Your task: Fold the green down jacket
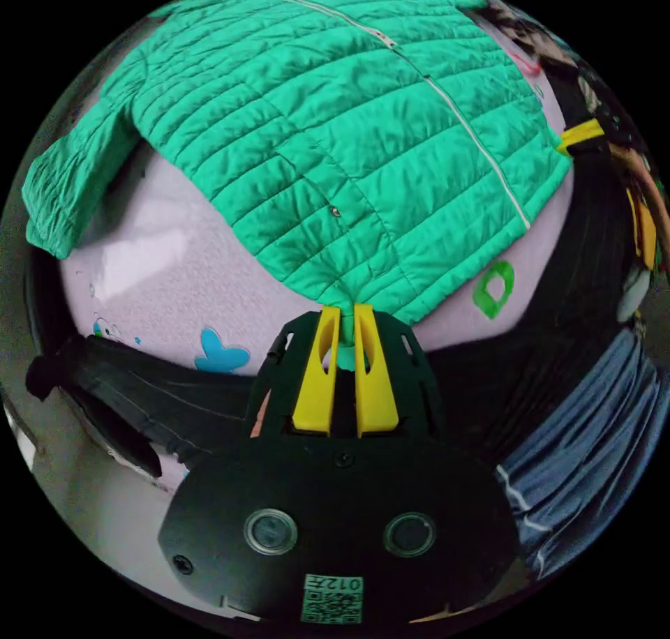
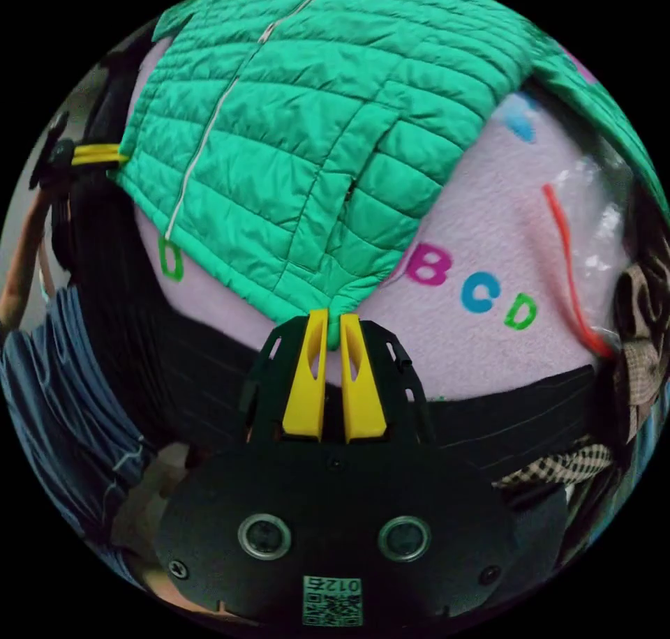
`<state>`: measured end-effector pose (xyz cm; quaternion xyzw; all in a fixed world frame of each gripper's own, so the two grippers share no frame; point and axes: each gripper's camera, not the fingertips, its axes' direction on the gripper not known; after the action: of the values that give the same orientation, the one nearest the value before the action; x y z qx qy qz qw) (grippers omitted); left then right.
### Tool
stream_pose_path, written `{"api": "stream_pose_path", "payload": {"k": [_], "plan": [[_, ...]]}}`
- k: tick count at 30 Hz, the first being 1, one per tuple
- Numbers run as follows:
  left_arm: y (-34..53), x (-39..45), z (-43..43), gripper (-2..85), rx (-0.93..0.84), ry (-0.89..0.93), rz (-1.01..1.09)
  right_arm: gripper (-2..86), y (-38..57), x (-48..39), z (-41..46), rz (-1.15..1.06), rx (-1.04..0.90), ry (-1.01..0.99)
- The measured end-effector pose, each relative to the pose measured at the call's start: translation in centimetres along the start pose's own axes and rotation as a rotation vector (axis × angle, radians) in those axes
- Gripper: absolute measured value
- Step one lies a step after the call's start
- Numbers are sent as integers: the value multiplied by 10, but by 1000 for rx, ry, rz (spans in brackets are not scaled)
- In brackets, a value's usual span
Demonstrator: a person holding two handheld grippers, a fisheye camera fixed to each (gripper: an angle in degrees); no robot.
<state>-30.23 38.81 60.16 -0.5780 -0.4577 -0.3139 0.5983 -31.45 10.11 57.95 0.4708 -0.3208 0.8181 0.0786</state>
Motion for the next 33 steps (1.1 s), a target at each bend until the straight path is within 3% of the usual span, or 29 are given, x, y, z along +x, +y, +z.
{"api": "stream_pose_path", "payload": {"k": [3,7,11,15,19,27,33], "plan": [[14,13,5,32,-48,62,56,43,-2,-22,13,-94,-156,-26],[41,-23,-36,23,109,151,-116,72,-1,-21,-13,-82,-117,-35],[54,-61,-104,12,377,79,-256,67,-17,-2,-88,20,157,38],[1,-70,-135,9,526,-116,-216,61,-86,0,-150,55,412,78],[-91,-91,-147,7,606,-157,-270,48,-169,-6,-180,96,453,114],[-195,-117,-152,4,570,-231,-333,-7,-284,-19,-219,207,500,329],[-209,-146,-130,1,462,-201,-349,-9,-332,-12,-215,251,381,275]]}}
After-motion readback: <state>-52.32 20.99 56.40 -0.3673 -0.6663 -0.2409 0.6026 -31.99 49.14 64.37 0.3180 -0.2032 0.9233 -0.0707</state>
